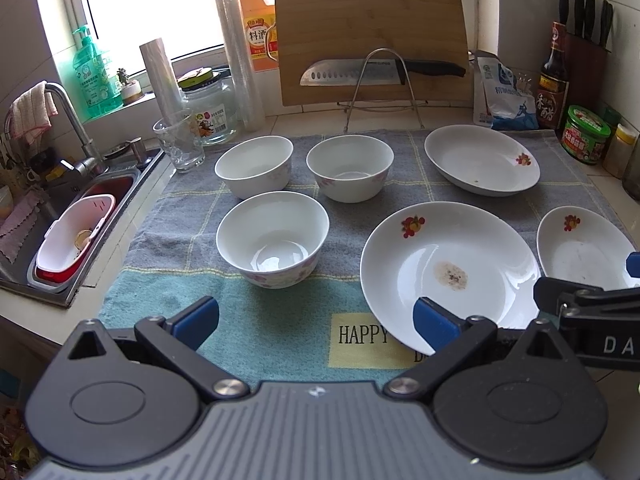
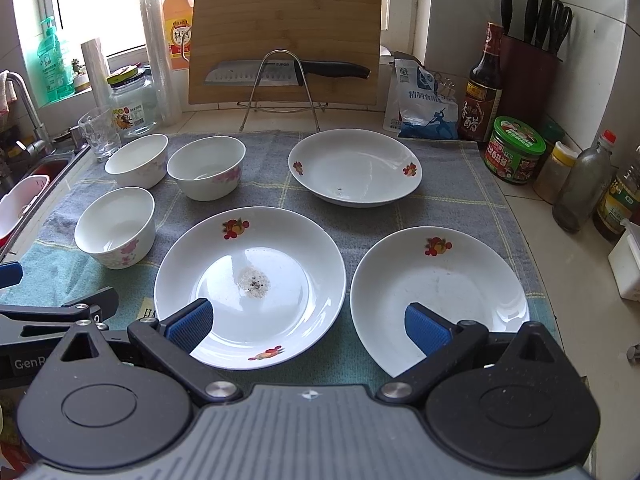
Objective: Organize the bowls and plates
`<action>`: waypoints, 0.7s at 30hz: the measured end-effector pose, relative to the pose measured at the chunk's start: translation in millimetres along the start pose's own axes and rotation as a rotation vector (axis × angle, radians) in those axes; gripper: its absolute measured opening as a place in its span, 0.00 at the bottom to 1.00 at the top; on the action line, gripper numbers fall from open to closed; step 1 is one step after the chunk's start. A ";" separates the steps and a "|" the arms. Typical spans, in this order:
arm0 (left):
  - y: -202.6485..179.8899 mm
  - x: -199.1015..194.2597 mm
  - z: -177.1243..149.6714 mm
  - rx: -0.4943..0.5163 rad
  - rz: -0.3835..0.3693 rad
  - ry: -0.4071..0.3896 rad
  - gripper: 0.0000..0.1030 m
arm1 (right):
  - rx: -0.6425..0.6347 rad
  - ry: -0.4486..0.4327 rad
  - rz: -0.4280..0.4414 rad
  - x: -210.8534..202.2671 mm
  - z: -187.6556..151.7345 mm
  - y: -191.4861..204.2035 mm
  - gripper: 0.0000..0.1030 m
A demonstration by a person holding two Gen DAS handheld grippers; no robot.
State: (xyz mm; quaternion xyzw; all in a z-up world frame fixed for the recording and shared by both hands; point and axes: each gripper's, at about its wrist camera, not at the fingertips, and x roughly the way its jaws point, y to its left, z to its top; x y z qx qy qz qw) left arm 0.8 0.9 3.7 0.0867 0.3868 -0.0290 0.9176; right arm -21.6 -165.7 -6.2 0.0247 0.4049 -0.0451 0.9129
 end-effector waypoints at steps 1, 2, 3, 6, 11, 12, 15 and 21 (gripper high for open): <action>0.3 -0.1 0.8 0.000 0.000 0.000 0.99 | -0.001 0.000 0.000 -0.5 0.1 0.0 1.00; 0.3 -0.4 0.8 0.000 0.001 0.000 0.99 | 0.000 -0.001 0.000 -0.5 0.1 0.1 1.00; 0.3 -0.4 0.7 0.000 0.001 0.000 0.99 | 0.000 0.000 0.000 -0.5 0.2 0.2 1.00; 0.4 -0.5 0.9 0.000 0.000 0.000 0.99 | -0.001 -0.002 -0.001 -0.6 -0.1 0.3 1.00; 0.2 -0.7 1.6 0.000 0.002 -0.001 0.99 | -0.001 -0.001 0.000 -0.4 -0.2 -0.4 1.00; 0.4 -0.7 1.8 0.000 0.002 -0.001 0.99 | -0.001 0.000 0.000 -0.5 -0.3 -0.2 1.00; 0.3 -0.7 1.5 0.000 0.001 0.000 0.99 | -0.002 -0.001 0.000 -0.8 0.3 0.1 1.00; 1.4 -1.4 2.7 -0.002 0.003 -0.004 0.99 | -0.008 -0.006 -0.001 -2.5 2.3 2.7 1.00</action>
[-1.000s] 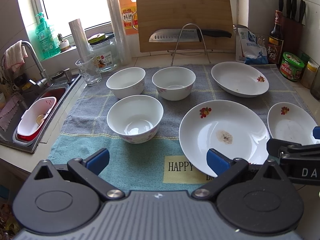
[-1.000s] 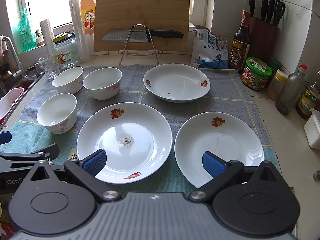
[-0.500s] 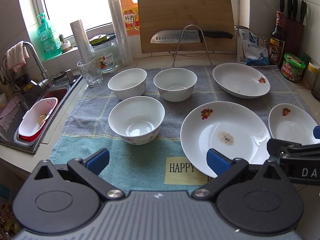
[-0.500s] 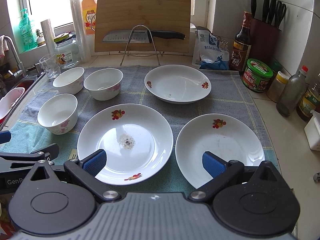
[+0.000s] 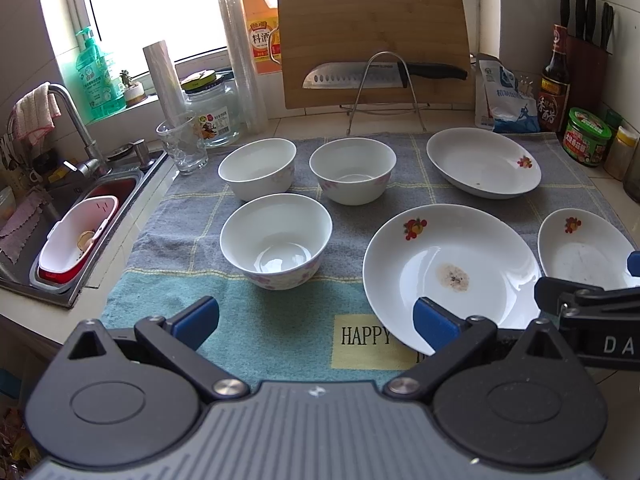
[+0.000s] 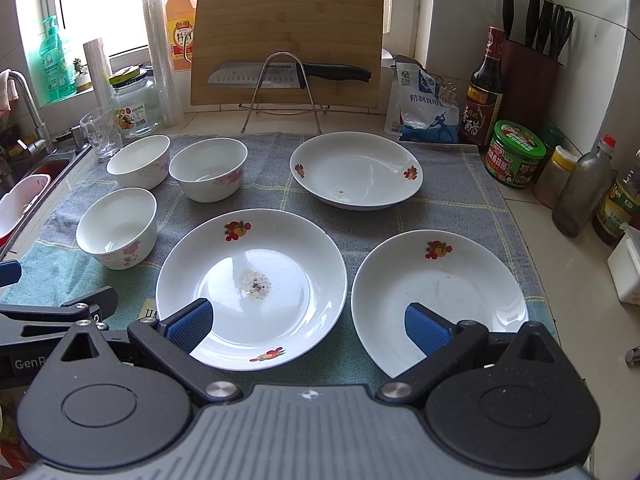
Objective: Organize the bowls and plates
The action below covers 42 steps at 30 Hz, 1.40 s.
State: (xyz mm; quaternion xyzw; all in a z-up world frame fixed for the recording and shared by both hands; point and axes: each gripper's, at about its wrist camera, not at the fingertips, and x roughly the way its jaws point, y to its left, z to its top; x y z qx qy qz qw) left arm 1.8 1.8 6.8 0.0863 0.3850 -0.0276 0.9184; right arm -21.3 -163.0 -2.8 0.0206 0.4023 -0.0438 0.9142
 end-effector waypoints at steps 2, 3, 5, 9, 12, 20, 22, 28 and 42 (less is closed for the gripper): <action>0.3 -0.4 0.1 -0.001 0.000 0.000 0.99 | -0.001 -0.001 0.001 -0.9 -0.3 -0.2 1.00; 1.0 -0.9 0.3 -0.002 0.001 0.000 0.99 | -0.001 -0.001 0.001 -1.0 0.3 0.3 1.00; 0.8 -0.6 -0.4 -0.002 0.000 -0.001 0.99 | 0.000 -0.001 0.001 -0.9 0.0 0.2 1.00; 2.9 -2.7 -0.2 -0.004 0.003 -0.003 0.99 | -0.002 -0.005 0.002 -2.4 -1.7 -0.6 1.00; 3.4 -3.5 -1.6 -0.007 0.005 -0.004 0.99 | -0.005 -0.007 0.004 -3.0 -1.9 -0.8 1.00; 2.8 -3.2 -3.3 -0.008 0.006 -0.004 0.99 | -0.006 -0.009 0.004 -3.2 -2.3 -0.9 1.00; 2.8 -3.2 -3.3 -0.007 0.006 -0.004 0.99 | -0.006 -0.008 0.004 -3.1 -2.6 -0.7 1.00; 0.9 -2.9 -3.4 -0.006 0.005 -0.003 0.99 | -0.004 -0.009 0.000 -4.0 -2.1 -2.0 1.00; -6.4 -3.1 -0.6 -0.004 -0.008 -0.020 0.99 | 0.002 -0.030 0.001 -6.5 -2.7 -5.2 1.00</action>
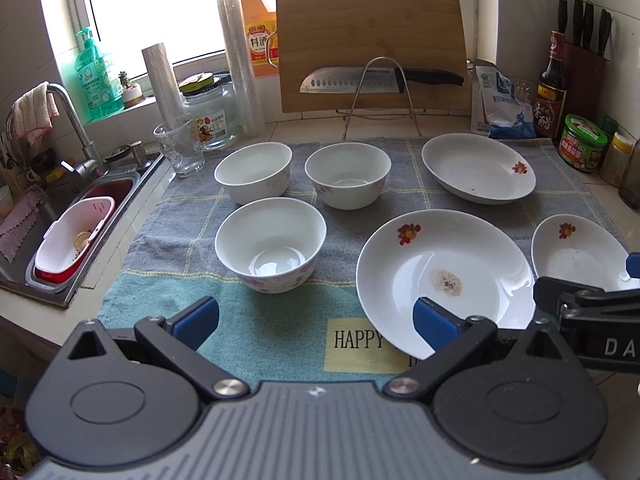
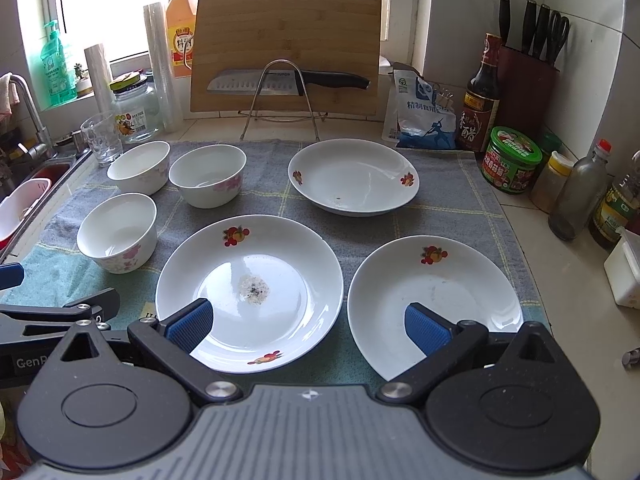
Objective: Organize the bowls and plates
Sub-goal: 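Reach the left gripper to the stained white plate and grasp its rim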
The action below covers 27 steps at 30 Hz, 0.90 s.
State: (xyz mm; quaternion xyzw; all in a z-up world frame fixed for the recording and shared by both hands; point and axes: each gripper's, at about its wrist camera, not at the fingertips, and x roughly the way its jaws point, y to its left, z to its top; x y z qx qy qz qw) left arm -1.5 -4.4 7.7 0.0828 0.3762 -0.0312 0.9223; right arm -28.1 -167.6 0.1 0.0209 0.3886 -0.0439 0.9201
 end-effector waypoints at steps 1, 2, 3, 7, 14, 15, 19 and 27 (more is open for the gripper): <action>-1.1 -0.2 0.1 0.007 -0.001 -0.010 0.99 | 0.001 -0.004 -0.001 -0.5 0.0 -0.7 1.00; -2.7 -0.1 0.8 0.014 -0.002 -0.015 0.99 | 0.003 -0.010 0.001 -1.0 0.2 -1.8 1.00; -3.2 0.5 1.4 0.018 -0.003 -0.016 0.99 | 0.002 -0.016 0.010 -1.6 0.3 -2.9 1.00; -5.1 2.1 5.1 0.036 -0.044 -0.033 0.99 | -0.012 -0.056 0.020 -7.4 0.4 -7.7 1.00; -13.7 3.8 10.0 0.108 -0.107 -0.079 0.99 | 0.011 -0.103 -0.008 -14.5 -2.9 -21.4 1.00; -13.9 5.0 11.4 0.113 -0.112 -0.082 0.99 | 0.014 -0.105 -0.011 -14.8 -4.4 -23.1 1.00; -10.8 14.7 19.9 0.125 -0.172 -0.080 0.99 | 0.016 -0.116 -0.050 -16.2 -8.8 -25.2 1.00; -10.9 35.3 33.9 0.171 -0.353 -0.128 0.99 | 0.039 -0.125 -0.177 -19.6 -24.7 -33.7 1.00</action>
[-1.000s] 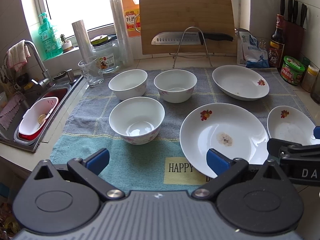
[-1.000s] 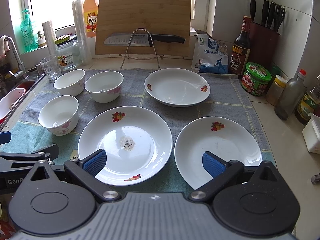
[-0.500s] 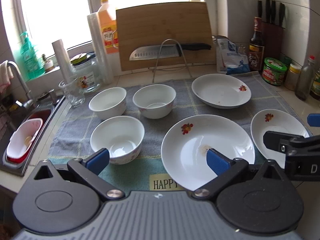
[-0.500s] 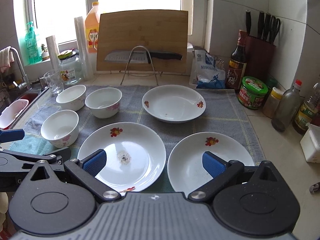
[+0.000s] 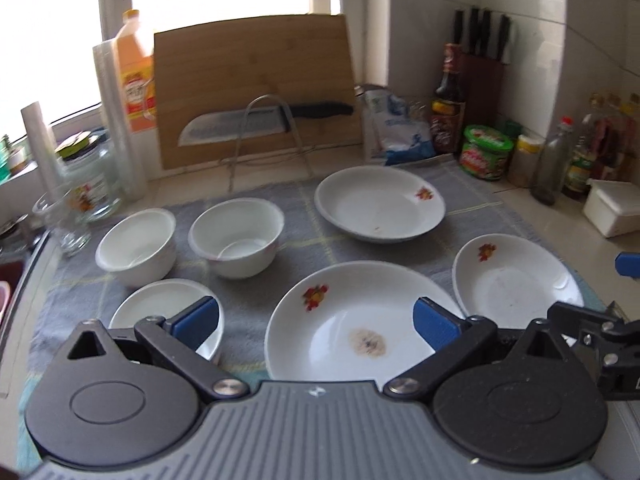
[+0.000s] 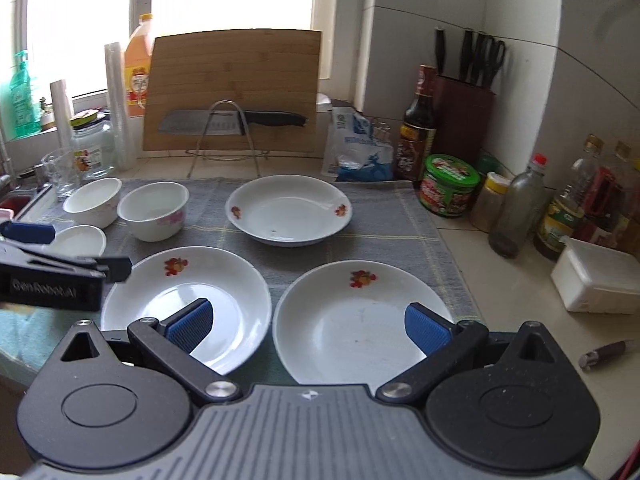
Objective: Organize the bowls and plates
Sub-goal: 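Reach the left gripper to the stained white plate and grasp its rim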
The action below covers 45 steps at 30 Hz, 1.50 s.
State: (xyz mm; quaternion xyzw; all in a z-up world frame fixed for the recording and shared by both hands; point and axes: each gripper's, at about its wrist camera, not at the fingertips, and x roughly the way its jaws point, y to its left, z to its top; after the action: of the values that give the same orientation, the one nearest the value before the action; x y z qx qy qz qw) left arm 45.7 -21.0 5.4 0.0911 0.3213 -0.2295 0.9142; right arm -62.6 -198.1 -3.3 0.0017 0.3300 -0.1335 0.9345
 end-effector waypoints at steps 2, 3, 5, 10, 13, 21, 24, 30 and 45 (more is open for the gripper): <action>0.5 5.1 3.2 0.010 -0.034 -0.022 0.99 | 0.006 0.004 -0.048 -0.4 -8.1 -3.0 1.00; 0.6 8.5 5.1 0.016 -0.053 -0.023 0.99 | 0.012 0.012 -0.068 -0.9 -12.2 -4.4 1.00; 1.5 16.0 9.9 0.026 -0.114 -0.011 0.99 | 0.035 0.030 -0.097 -2.4 -20.7 -8.4 1.00; 2.1 25.2 12.9 0.023 -0.220 0.004 0.99 | 0.069 0.084 -0.129 -0.4 -45.1 -16.8 1.00; -2.1 32.9 13.7 0.038 -0.242 0.033 0.99 | 0.089 0.110 -0.131 6.3 -54.6 -22.3 1.00; -0.1 60.0 16.3 -0.121 -0.199 0.127 0.99 | 0.094 0.196 -0.100 43.6 -69.4 -39.2 1.00; 0.4 68.1 18.9 -0.098 -0.166 0.120 0.99 | 0.089 0.206 -0.060 58.6 -70.9 -46.2 1.00; -9.1 87.0 36.8 -0.057 -0.207 0.161 0.99 | 0.058 0.197 -0.007 79.6 -73.5 -57.2 1.00; -95.3 132.2 65.1 0.276 -0.442 0.233 0.99 | -0.068 0.100 0.151 97.7 -81.7 -76.7 1.00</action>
State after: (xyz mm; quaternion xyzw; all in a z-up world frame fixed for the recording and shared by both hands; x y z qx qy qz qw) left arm 126.7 -172.8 -29.0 0.1681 0.4019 -0.4528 0.7779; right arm -59.2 -288.8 -120.9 0.0015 0.3794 -0.0514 0.9238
